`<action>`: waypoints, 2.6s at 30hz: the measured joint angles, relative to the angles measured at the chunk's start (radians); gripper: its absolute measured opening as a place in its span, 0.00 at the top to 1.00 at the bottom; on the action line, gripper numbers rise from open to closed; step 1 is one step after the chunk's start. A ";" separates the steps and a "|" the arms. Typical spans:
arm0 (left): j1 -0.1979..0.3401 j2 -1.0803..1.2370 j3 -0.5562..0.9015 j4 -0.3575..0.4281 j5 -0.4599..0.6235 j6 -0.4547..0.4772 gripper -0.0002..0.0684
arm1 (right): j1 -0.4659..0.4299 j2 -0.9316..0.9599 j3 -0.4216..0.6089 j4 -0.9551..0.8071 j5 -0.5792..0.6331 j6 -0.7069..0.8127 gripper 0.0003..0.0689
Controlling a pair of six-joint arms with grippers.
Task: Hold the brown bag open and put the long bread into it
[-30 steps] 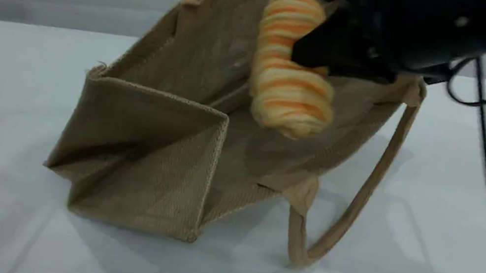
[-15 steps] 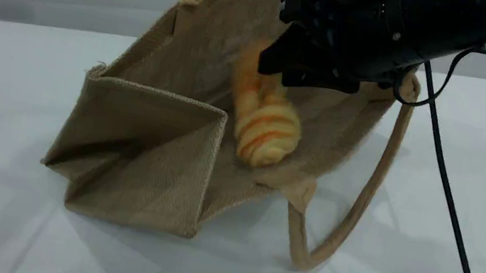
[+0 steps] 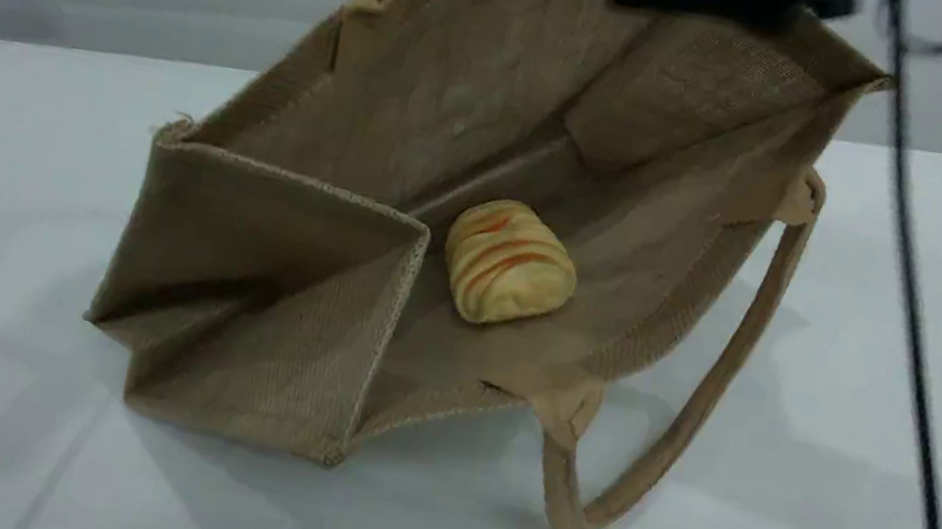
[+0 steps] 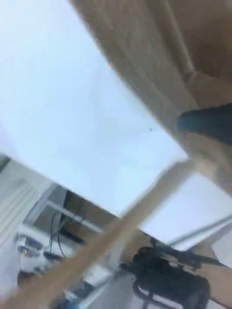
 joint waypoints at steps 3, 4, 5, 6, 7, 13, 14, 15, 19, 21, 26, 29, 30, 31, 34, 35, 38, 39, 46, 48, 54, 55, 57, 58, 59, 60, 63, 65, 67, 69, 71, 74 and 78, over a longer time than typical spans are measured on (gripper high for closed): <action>0.000 0.030 0.000 0.000 -0.001 0.000 0.86 | -0.077 -0.091 0.000 -0.145 0.026 0.112 0.27; -0.003 0.043 0.000 0.000 -0.002 0.000 0.86 | -0.104 -0.117 0.000 -0.192 0.027 0.151 0.28; -0.009 0.057 0.000 0.001 -0.004 0.000 0.86 | -0.130 -0.148 0.000 -0.240 0.037 0.188 0.29; -0.012 0.069 0.000 0.004 -0.004 0.000 0.86 | -0.153 -0.180 0.000 -0.278 0.056 0.225 0.31; -0.017 0.082 0.000 0.011 -0.004 0.000 0.86 | -0.169 -0.213 0.000 -0.325 0.077 0.255 0.31; -0.079 0.157 0.000 0.101 -0.005 -0.019 0.87 | -0.209 -0.412 0.000 -0.584 0.174 0.450 0.34; -0.088 0.172 0.000 0.113 -0.005 -0.029 0.87 | -0.209 -0.450 0.000 -0.628 0.186 0.483 0.34; -0.099 0.189 0.000 0.119 -0.005 -0.036 0.87 | -0.209 -0.483 0.000 -0.675 0.196 0.523 0.34; -0.132 0.260 0.000 0.130 -0.017 -0.038 0.87 | -0.209 -0.639 0.000 -0.834 0.246 0.667 0.34; -0.140 0.297 0.000 0.129 -0.023 -0.064 0.87 | -0.209 -0.724 0.000 -0.914 0.257 0.735 0.34; -0.141 0.393 0.000 0.132 -0.058 -0.088 0.87 | -0.209 -0.918 0.000 -1.110 0.330 0.917 0.34; -0.148 0.440 0.000 0.126 -0.087 -0.088 0.87 | -0.209 -1.028 0.000 -1.190 0.381 1.006 0.34; -0.153 0.455 0.000 0.121 -0.093 -0.088 0.86 | -0.209 -1.063 0.000 -1.212 0.397 1.033 0.34; -0.161 0.466 0.000 0.113 -0.095 -0.088 0.86 | -0.209 -1.096 0.000 -1.229 0.414 1.057 0.34; -0.188 0.503 0.000 0.097 -0.108 -0.088 0.86 | -0.209 -1.176 0.000 -1.288 0.422 1.124 0.34; -0.197 0.514 0.000 0.098 -0.113 -0.088 0.86 | -0.209 -1.198 0.000 -1.301 0.422 1.143 0.34; -0.221 0.543 0.000 0.099 -0.147 -0.087 0.86 | -0.209 -1.241 0.000 -1.321 0.419 1.186 0.34; -0.224 0.550 0.000 0.099 -0.153 -0.087 0.86 | -0.209 -1.248 0.000 -1.321 0.419 1.186 0.34; -0.230 0.563 0.000 0.117 -0.159 -0.086 0.79 | -0.209 -1.246 0.000 -1.309 0.416 1.186 0.34; -0.230 0.562 0.000 0.149 -0.159 -0.086 0.74 | -0.209 -1.246 0.000 -1.323 0.414 1.186 0.34; -0.230 0.561 0.000 0.133 -0.143 -0.074 0.46 | -0.209 -1.246 0.000 -1.329 0.414 1.186 0.34; -0.230 0.561 0.000 0.100 -0.126 -0.058 0.41 | -0.209 -1.246 0.000 -1.329 0.414 1.186 0.34; -0.230 0.561 0.000 0.028 -0.091 -0.002 0.32 | -0.209 -1.246 0.000 -1.330 0.414 1.186 0.34; -0.230 0.561 0.000 -0.008 -0.085 0.017 0.29 | -0.209 -1.246 0.000 -1.334 0.414 1.186 0.34; -0.230 0.561 -0.001 -0.039 -0.082 0.031 0.28 | -0.209 -1.246 0.000 -1.343 0.414 1.186 0.34; -0.230 0.559 -0.001 -0.061 -0.081 0.040 0.27 | -0.209 -1.246 0.000 -1.354 0.414 1.186 0.34; -0.230 0.554 -0.013 -0.088 -0.056 0.046 0.26 | -0.209 -1.246 0.000 -1.402 0.414 1.186 0.34; -0.227 0.540 -0.030 -0.073 -0.016 0.053 0.25 | -0.209 -1.246 0.000 -1.427 0.414 1.186 0.34; -0.222 0.512 -0.045 -0.026 0.004 0.053 0.26 | -0.207 -1.246 0.000 -1.421 0.414 1.186 0.34; -0.220 0.475 -0.062 0.014 0.004 0.053 0.27 | -0.207 -1.246 0.001 -1.413 0.413 1.186 0.34; -0.220 0.434 -0.068 0.020 0.002 0.053 0.27 | -0.207 -1.246 0.001 -1.434 0.413 1.175 0.34; -0.220 0.359 -0.068 0.026 0.005 0.053 0.27 | -0.207 -1.250 0.007 -1.453 0.412 1.172 0.34; -0.220 0.238 -0.068 0.042 0.005 0.029 0.27 | -0.207 -1.296 0.082 -1.449 0.411 1.148 0.34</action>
